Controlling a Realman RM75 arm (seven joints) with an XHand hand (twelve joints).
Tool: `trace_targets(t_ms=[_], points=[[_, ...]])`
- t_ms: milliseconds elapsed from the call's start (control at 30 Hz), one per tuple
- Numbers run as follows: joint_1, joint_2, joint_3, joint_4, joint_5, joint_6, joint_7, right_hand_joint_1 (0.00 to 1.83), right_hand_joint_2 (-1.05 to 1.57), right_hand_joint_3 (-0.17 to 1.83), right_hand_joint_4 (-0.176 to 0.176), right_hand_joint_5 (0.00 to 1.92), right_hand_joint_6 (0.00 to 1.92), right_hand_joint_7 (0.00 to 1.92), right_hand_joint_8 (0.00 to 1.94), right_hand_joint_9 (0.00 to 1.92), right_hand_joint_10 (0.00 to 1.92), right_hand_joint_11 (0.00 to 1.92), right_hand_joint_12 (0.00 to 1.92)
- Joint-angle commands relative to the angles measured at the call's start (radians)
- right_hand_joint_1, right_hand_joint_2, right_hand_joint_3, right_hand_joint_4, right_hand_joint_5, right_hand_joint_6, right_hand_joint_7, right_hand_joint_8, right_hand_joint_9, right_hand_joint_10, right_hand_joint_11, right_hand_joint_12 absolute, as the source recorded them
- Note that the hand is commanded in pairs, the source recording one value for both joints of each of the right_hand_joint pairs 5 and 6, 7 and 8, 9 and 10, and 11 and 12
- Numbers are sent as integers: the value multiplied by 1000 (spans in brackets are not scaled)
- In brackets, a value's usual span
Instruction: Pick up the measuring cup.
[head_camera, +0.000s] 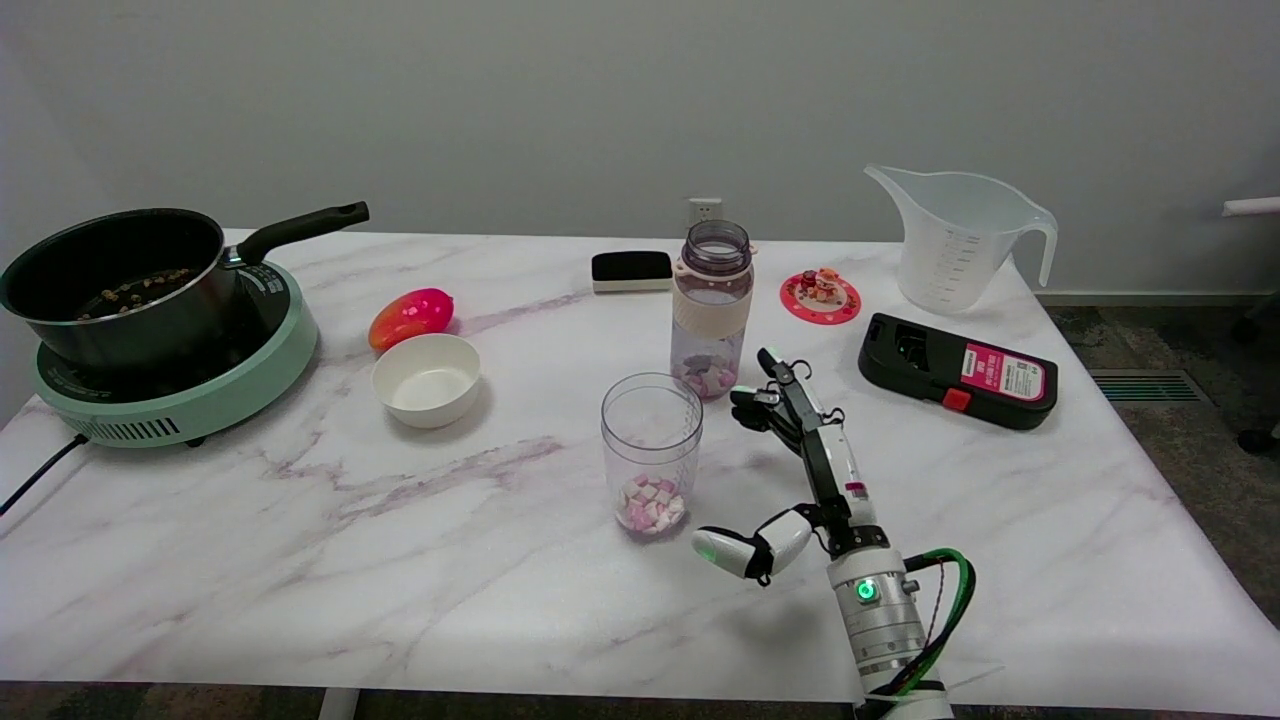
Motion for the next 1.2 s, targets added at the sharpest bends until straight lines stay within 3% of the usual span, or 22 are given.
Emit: trace_targets(t_ms=[33,1200], points=[[70,-14,6,-81,-7,1,55,1155,-453,1139,0,163,163,509,509,559,559,521,521],[122,-103,-11,-167,-61,-50,150,1152,-500,1275,0,153,153,480,480,518,518,493,493]])
